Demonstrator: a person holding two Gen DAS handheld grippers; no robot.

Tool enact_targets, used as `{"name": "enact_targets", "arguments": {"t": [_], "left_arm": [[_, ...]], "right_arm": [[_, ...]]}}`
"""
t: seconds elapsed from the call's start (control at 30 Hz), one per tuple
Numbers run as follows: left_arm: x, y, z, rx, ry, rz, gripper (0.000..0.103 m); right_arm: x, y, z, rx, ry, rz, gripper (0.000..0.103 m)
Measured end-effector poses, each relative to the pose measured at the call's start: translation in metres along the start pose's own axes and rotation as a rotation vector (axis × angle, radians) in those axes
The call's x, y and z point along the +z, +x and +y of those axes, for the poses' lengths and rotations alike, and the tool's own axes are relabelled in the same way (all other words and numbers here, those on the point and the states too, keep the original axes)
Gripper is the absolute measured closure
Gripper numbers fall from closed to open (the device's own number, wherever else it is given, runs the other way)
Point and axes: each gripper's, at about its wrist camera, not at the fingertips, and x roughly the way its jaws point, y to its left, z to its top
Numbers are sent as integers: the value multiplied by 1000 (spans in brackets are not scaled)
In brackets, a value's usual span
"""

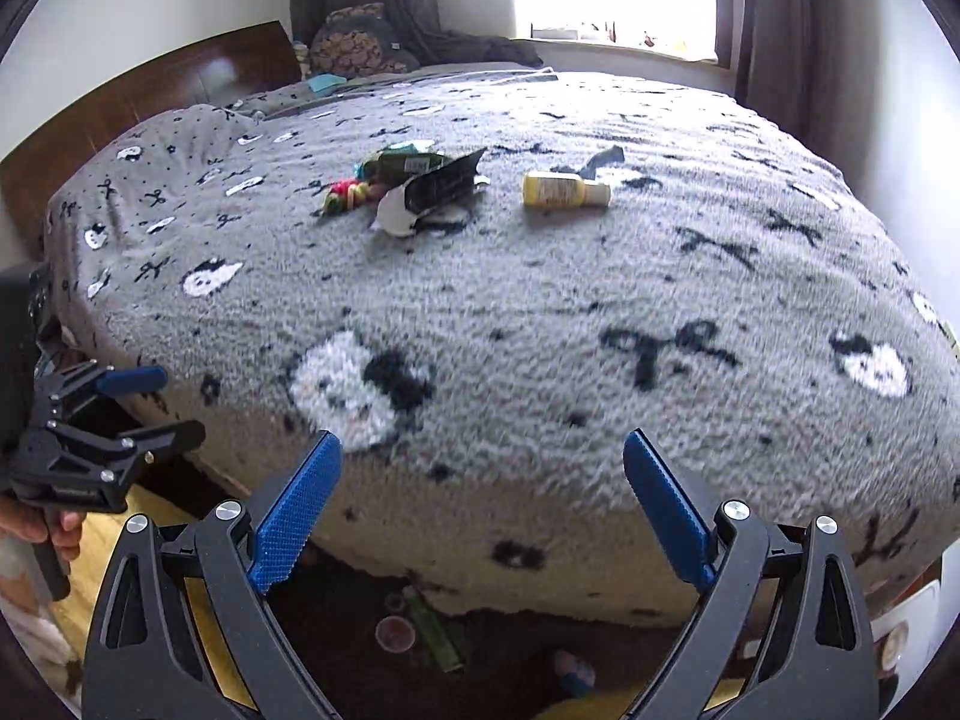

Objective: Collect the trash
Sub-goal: 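Raise both tools back over the bed toward the remaining items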

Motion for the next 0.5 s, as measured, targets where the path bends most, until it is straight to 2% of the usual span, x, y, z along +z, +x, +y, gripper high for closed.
{"name": "enact_targets", "arguments": {"t": [0.23,0.5], "left_arm": [[54,23,30,88,-45,-16,14],[88,64,54,138,-79,21,14]], "right_arm": [[42,33,-16,8,40,31,7],[81,94,-26,-45,62,67,7]]}}
